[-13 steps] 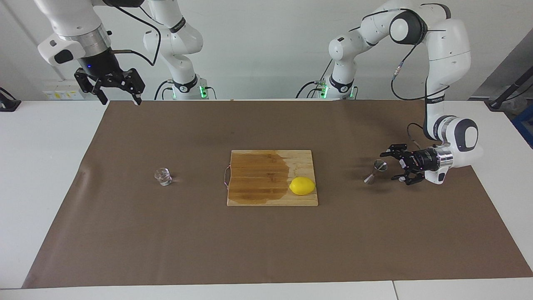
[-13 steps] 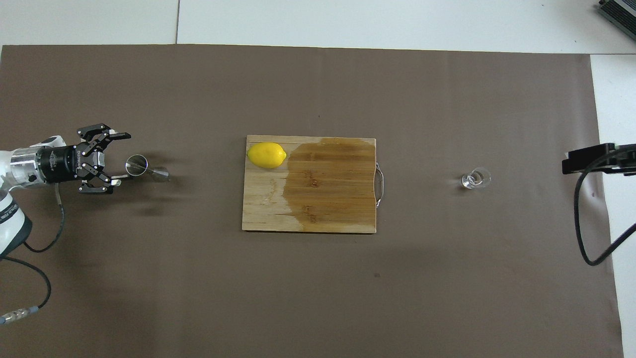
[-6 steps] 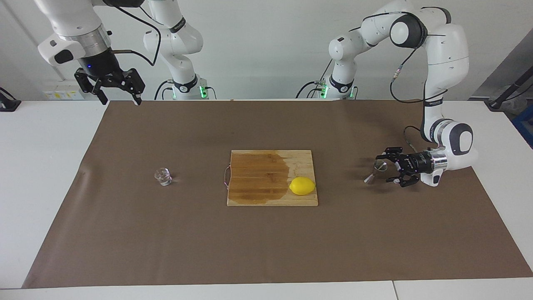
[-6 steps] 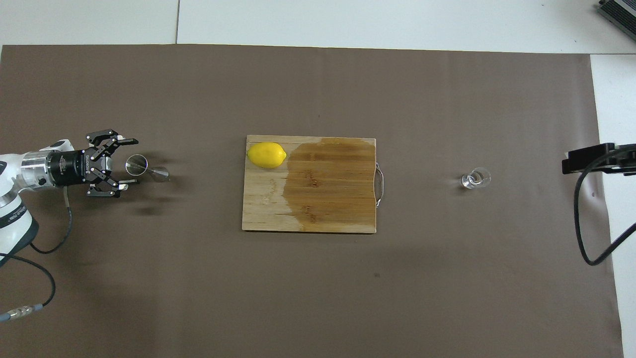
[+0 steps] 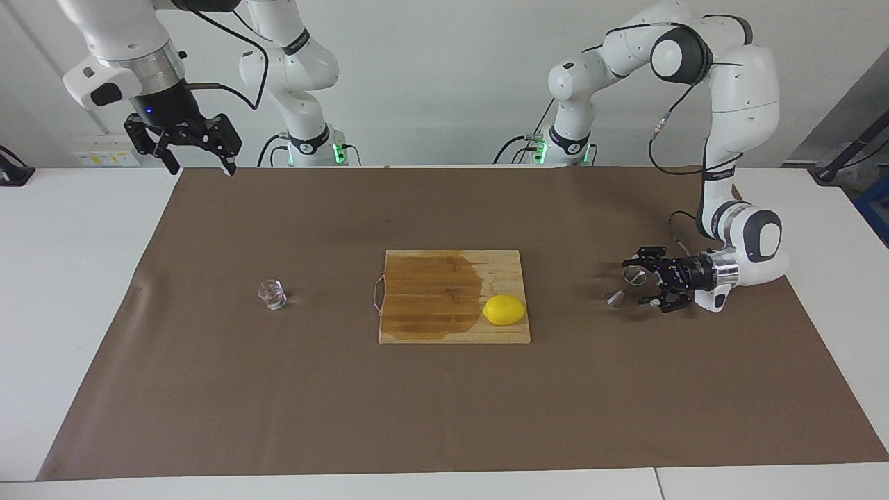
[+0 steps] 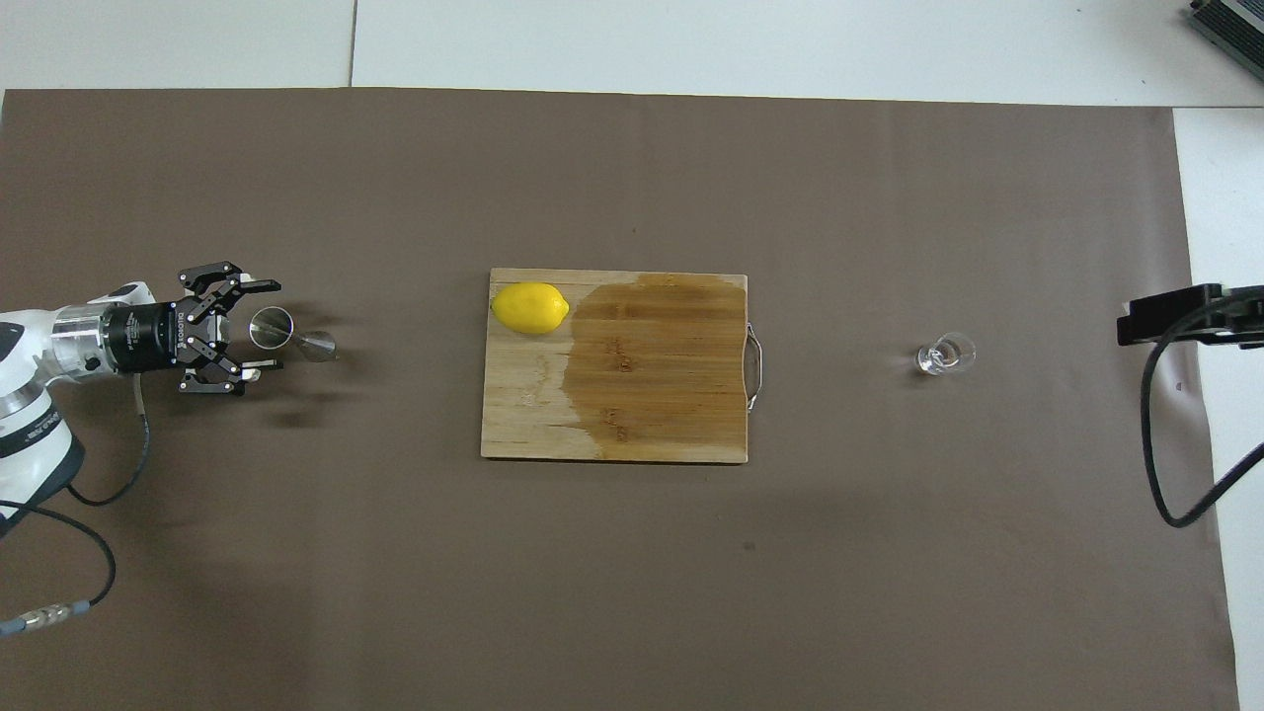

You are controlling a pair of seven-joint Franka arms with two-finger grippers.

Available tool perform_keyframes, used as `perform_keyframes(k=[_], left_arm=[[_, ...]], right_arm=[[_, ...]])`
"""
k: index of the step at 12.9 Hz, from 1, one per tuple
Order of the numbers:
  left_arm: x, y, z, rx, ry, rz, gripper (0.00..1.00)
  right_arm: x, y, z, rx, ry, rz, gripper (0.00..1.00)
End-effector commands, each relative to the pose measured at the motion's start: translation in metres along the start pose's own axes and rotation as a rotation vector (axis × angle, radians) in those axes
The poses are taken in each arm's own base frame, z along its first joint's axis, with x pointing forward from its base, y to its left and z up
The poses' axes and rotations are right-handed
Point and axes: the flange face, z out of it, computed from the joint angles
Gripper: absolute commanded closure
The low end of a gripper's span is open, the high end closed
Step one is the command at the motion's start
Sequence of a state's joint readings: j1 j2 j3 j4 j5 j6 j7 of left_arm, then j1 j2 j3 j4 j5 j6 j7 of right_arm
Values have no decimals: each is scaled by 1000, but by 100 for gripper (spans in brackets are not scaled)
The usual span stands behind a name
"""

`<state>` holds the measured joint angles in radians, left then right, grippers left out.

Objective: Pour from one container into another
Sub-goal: 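Lift the metal cup with the left gripper and carry it over the board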

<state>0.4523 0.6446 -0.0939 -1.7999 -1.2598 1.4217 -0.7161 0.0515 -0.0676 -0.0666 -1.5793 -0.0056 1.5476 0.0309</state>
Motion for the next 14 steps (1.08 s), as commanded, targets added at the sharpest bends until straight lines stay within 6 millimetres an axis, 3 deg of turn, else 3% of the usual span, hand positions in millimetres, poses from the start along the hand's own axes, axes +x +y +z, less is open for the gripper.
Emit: perform_keyframes(k=[1,9,14], left_arm=[[2,-3,2,0,1,-2,0],[0,-5,-9,-18,-19,3,0],[-2,-4,-6,-13,-33,9,0]], right_arm=[[-5,0,-3,1,-5,-3,0],[-5,0,-3,1,-5,-3,0],[-5,0,-3,1,-5,-3,0]])
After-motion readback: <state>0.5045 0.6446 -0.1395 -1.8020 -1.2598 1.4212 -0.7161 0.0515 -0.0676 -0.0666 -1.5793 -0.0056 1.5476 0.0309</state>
